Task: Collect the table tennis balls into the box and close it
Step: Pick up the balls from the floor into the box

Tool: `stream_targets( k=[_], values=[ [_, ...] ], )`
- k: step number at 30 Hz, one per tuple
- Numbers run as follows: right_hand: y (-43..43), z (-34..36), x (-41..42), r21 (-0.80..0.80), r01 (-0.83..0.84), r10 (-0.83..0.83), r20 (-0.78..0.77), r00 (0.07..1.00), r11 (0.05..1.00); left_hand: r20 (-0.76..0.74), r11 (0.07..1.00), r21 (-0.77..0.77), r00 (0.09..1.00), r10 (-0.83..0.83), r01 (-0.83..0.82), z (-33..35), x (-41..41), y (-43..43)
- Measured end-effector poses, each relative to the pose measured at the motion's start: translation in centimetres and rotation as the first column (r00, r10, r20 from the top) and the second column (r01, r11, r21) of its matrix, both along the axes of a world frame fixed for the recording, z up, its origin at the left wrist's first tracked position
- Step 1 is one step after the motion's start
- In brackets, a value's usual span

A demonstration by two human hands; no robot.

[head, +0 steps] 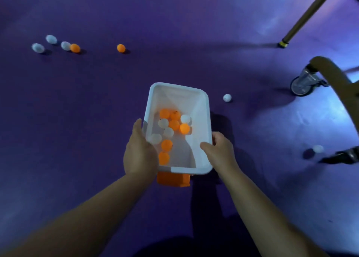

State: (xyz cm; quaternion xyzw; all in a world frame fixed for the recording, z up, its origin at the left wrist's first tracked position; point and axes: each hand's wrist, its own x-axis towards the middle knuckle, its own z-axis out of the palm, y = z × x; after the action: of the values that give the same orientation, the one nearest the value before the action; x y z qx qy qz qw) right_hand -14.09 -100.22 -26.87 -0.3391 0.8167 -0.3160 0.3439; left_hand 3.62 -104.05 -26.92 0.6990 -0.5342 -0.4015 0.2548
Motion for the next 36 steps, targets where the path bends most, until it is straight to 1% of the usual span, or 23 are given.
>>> stream_targets(
  k=[2, 3, 5, 7, 10, 12, 14, 16, 19, 22, 26, 29, 31, 33, 36],
  values=[
    [0.2, 1.0, -2.1, -0.016, 0.040, -0.041, -0.049, 0.998, 0.999, -0.017, 0.996, 0.012, 0.996, -0.084, 0.085, 1.1, -2.0, -0.5],
    [0.4, 1.6, -3.1, -0.030, 0.066, -0.068, -0.067, 0.995, 0.997, -0.021, 0.987, -0.011, 0.986, -0.163, 0.162, 1.6, -2.7, -0.8],
    [0.6, 2.7, -5.0, -0.059, 0.106, -0.111, -0.080, 0.991, 0.993, 0.025, 0.932, -0.051, 0.934, -0.357, 0.358, 2.8, -3.7, -1.4],
    [0.5, 3.7, -6.3, -0.074, 0.132, -0.136, -0.064, 0.989, 0.989, 0.105, 0.862, -0.008, 0.858, -0.503, 0.507, 4.4, -4.1, -2.5],
    [-0.5, 5.1, -6.6, -0.091, 0.129, -0.130, -0.004, 0.992, 0.987, 0.234, 0.804, 0.099, 0.772, -0.591, 0.586, 7.3, -4.1, -4.5],
    [-1.6, 6.2, -6.4, -0.107, 0.120, -0.116, 0.043, 0.992, 0.987, 0.277, 0.774, 0.144, 0.726, -0.629, 0.616, 8.9, -3.9, -5.8],
    [-3.3, 7.5, -6.3, -0.121, 0.093, -0.085, 0.070, 0.994, 0.988, 0.279, 0.764, 0.148, 0.715, -0.641, 0.628, 10.2, -3.7, -7.5],
    [-5.5, 8.0, -6.5, -0.130, 0.075, -0.066, 0.069, 0.995, 0.989, 0.296, 0.775, 0.129, 0.722, -0.626, 0.619, 10.8, -3.6, -9.4],
    [-8.7, 7.5, -6.9, -0.123, 0.061, -0.055, 0.054, 0.997, 0.990, 0.278, 0.824, 0.071, 0.782, -0.558, 0.563, 10.0, -4.0, -12.4],
    [-11.2, 5.2, -7.7, -0.080, 0.066, -0.064, 0.029, 0.998, 0.995, 0.288, 0.846, 0.029, 0.806, -0.516, 0.532, 7.4, -5.3, -15.3],
    [-14.1, 1.6, -9.6, 0.007, 0.029, -0.030, 0.028, 0.999, 1.000, 0.144, 0.906, 0.047, 0.895, -0.422, 0.420, 2.8, -7.3, -18.8],
    [-16.2, -1.0, -12.1, 0.063, -0.011, 0.008, 0.043, 0.999, 0.998, 0.093, 0.925, 0.064, 0.920, -0.380, 0.375, -0.3, -8.9, -21.1],
    [-17.5, -2.7, -14.5, 0.071, 0.005, -0.007, 0.024, 1.000, 0.997, 0.086, 0.928, 0.062, 0.924, -0.373, 0.368, -1.9, -10.1, -22.5],
    [-18.8, -3.9, -16.9, 0.108, 0.018, -0.007, -0.096, 0.995, 0.994, 0.063, 0.930, 0.074, 0.929, -0.364, 0.359, -2.9, -11.3, -23.8],
    [-21.1, -5.8, -20.4, 0.222, 0.009, 0.064, -0.316, 0.946, 0.975, 0.002, 0.933, 0.081, 0.936, -0.353, 0.351, -4.1, -12.7, -25.5]
  ],
)
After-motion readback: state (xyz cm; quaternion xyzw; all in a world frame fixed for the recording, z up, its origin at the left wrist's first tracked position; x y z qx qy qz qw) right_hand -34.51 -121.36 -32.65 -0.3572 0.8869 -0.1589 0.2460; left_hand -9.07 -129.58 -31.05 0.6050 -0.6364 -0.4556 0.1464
